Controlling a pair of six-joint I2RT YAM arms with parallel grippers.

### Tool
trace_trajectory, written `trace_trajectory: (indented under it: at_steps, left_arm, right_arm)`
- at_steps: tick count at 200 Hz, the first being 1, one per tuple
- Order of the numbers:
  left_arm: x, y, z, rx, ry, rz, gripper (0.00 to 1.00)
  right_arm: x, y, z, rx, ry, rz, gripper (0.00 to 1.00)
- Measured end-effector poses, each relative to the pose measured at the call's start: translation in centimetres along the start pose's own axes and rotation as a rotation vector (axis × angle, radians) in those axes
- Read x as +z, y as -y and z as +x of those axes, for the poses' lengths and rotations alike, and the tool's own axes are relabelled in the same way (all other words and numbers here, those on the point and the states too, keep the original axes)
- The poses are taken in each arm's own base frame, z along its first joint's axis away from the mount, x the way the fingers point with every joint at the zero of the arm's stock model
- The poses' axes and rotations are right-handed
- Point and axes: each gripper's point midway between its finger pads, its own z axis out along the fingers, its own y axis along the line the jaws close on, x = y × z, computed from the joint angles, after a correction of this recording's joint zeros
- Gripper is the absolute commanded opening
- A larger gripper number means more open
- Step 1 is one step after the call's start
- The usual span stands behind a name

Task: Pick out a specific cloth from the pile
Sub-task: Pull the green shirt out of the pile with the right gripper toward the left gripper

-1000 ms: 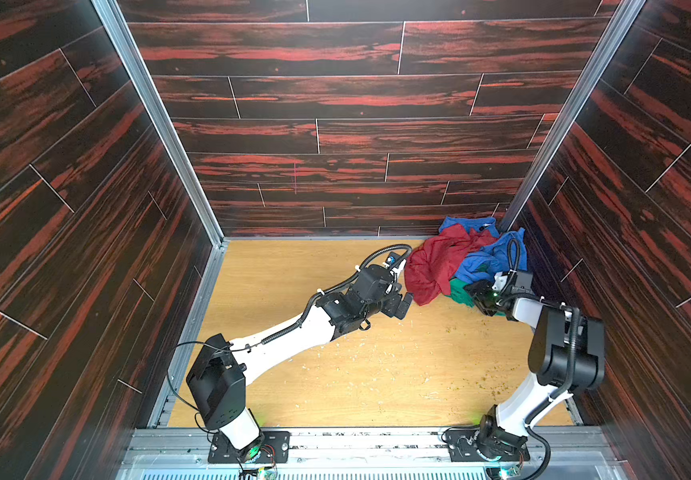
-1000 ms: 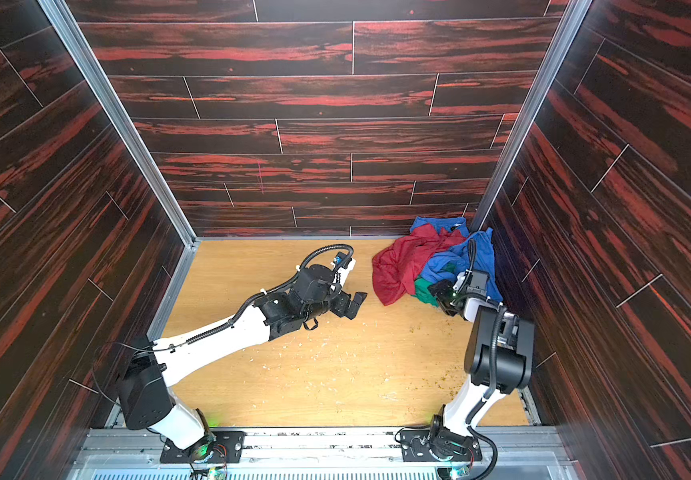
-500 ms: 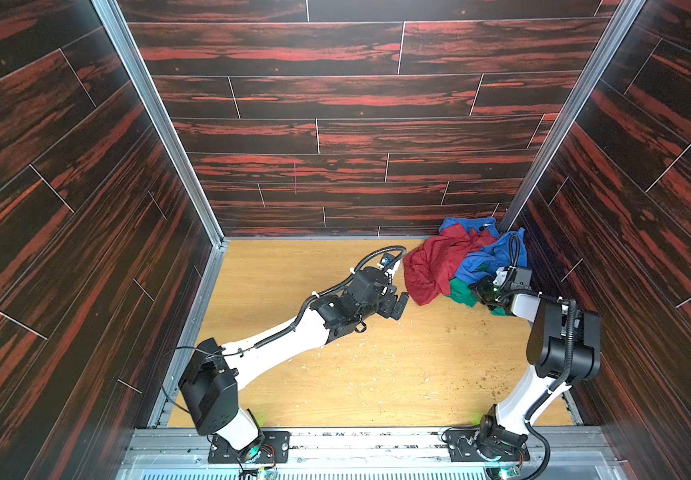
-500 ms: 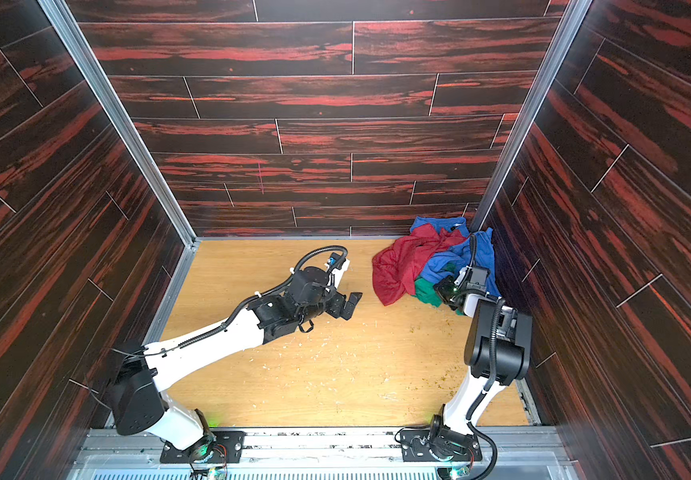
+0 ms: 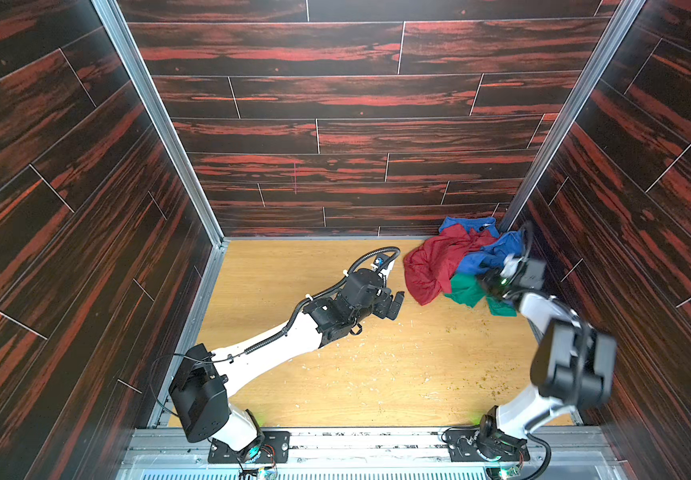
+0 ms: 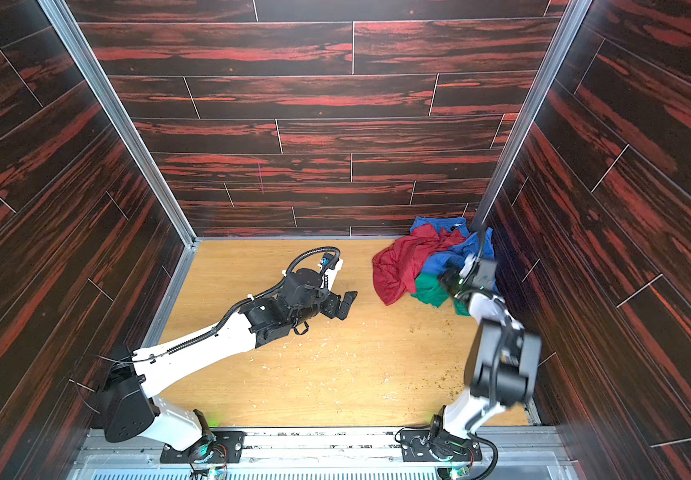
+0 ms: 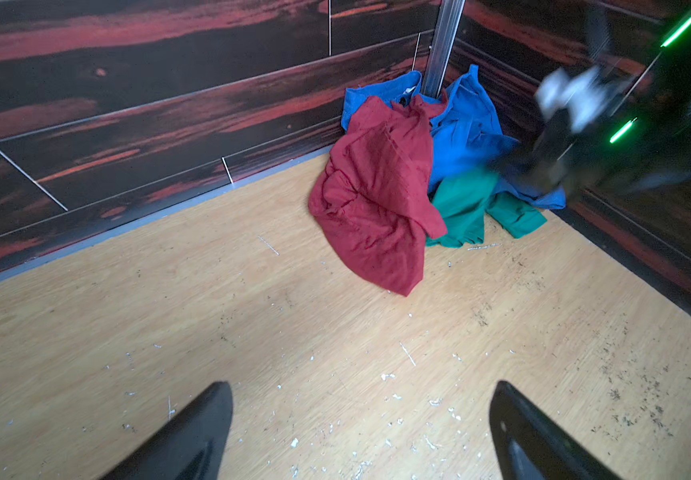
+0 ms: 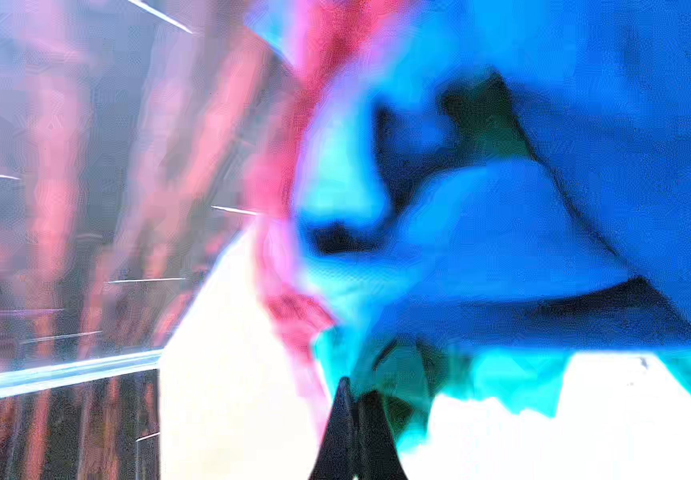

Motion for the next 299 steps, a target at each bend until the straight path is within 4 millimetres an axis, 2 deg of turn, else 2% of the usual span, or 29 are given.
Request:
trace_trajectory:
  at_steps: [10, 21, 28, 37, 49, 56, 66, 76, 83, 95, 107, 129, 138, 152, 182, 205, 219, 227, 239, 243, 252, 258, 268, 282, 299]
  left_arm:
    - [-0.1, 0.0, 0.0, 0.000, 0.004, 0.000, 0.99]
    - [-0.2, -0.1, 0.1, 0.002, 0.010, -0.001, 0.99]
    - [-0.3, -0.2, 0.1, 0.006, 0.013, -0.005, 0.99]
    - [-0.6, -0.4, 0.1, 0.014, 0.020, -0.013, 0.99]
    - [-1.3, -0.9, -0.2, 0.024, 0.037, -0.034, 0.99]
    - [-1.9, -1.3, -0.6, 0.029, 0.052, -0.051, 0.99]
    - [-3.3, -2.1, -1.4, 0.036, 0.083, -0.084, 0.99]
    - [-5.1, -3.0, -2.3, 0.040, 0.123, -0.119, 0.99]
    - [-6.5, -3.6, -3.1, 0.041, 0.154, -0.143, 0.99]
    - [-9.3, -4.9, -4.5, 0.039, 0.211, -0.189, 0.99]
    - [-12.5, -6.3, -5.9, 0.027, 0.270, -0.240, 0.99]
    - [-17.5, -8.7, -7.1, -0.006, 0.340, -0.330, 0.99]
    - [-19.2, -9.8, -6.9, -0.019, 0.350, -0.371, 0.99]
    - [-20.8, -11.3, -5.8, -0.033, 0.340, -0.434, 0.99]
    - [-21.5, -13.3, -2.1, -0.037, 0.257, -0.520, 0.99]
    - [-20.8, -14.1, 0.6, -0.043, 0.178, -0.553, 0.97]
    - [-20.2, -14.6, 1.9, -0.060, 0.130, -0.573, 0.94]
    - [-19.7, -15.1, 2.7, -0.076, 0.098, -0.589, 0.93]
    - [-18.7, -16.1, 4.2, -0.109, 0.033, -0.618, 0.90]
    - [-18.3, -16.3, 4.7, -0.117, 0.013, -0.626, 0.89]
    - [-17.2, -17.0, 6.1, -0.145, -0.053, -0.633, 0.88]
    - [-16.3, -17.3, 7.1, -0.161, -0.100, -0.631, 0.87]
    - [-14.8, -17.7, 9.0, -0.188, -0.186, -0.622, 0.85]
    - [-12.9, -17.9, 11.6, -0.225, -0.306, -0.602, 0.82]
    - [-10.9, -17.6, 14.4, -0.262, -0.427, -0.572, 0.79]
  right_arm:
    - [-2.1, -4.3, -3.2, -0.057, 0.075, -0.063, 0.00]
    - [-5.0, -10.3, -6.9, -0.145, 0.165, -0.141, 0.00]
    - [-7.2, -14.9, -9.0, -0.210, 0.222, -0.206, 0.00]
    - [-10.1, -20.8, -10.5, -0.291, 0.273, -0.307, 0.00]
    - [-14.5, -29.1, -11.2, -0.397, 0.311, -0.487, 0.00]
    - [-17.0, -33.9, -10.7, -0.460, 0.318, -0.613, 0.00]
    - [-19.5, -39.1, -9.0, -0.528, 0.296, -0.775, 0.00]
    - [-21.6, -43.1, -6.8, -0.584, 0.264, -0.926, 0.00]
    - [-22.3, -45.2, -5.2, -0.608, 0.233, -1.011, 0.00]
    - [-22.1, -47.9, -2.2, -0.617, 0.152, -1.137, 0.00]
    - [-20.1, -49.5, 1.0, -0.579, 0.031, -1.228, 0.00]
    - [-14.1, -50.2, 6.1, -0.474, -0.195, -1.259, 0.00]
    - [-11.1, -49.9, 8.5, -0.428, -0.293, -1.236, 0.00]
    - [-7.6, -49.1, 11.9, -0.380, -0.413, -1.193, 0.00]
    - [-1.6, -46.0, 19.1, -0.319, -0.606, -1.098, 0.00]
    - [4.0, -40.6, 24.8, -0.250, -0.740, -0.959, 0.00]
    - [6.5, -36.9, 27.4, -0.212, -0.800, -0.872, 0.00]
    - [7.5, -35.0, 28.7, -0.200, -0.821, -0.834, 0.12]
    - [8.9, -32.2, 30.2, -0.185, -0.842, -0.773, 0.40]
    - [9.3, -31.3, 30.6, -0.186, -0.845, -0.755, 0.51]
    - [9.8, -29.3, 31.5, -0.185, -0.853, -0.703, 0.85]
    - [10.0, -28.0, 31.9, -0.192, -0.849, -0.670, 0.96]
    - [9.9, -26.1, 32.1, -0.203, -0.831, -0.616, 0.99]
    - [8.4, -23.9, 31.8, -0.232, -0.795, -0.556, 0.99]
    - [6.0, -22.1, 29.7, -0.264, -0.728, -0.512, 0.99]
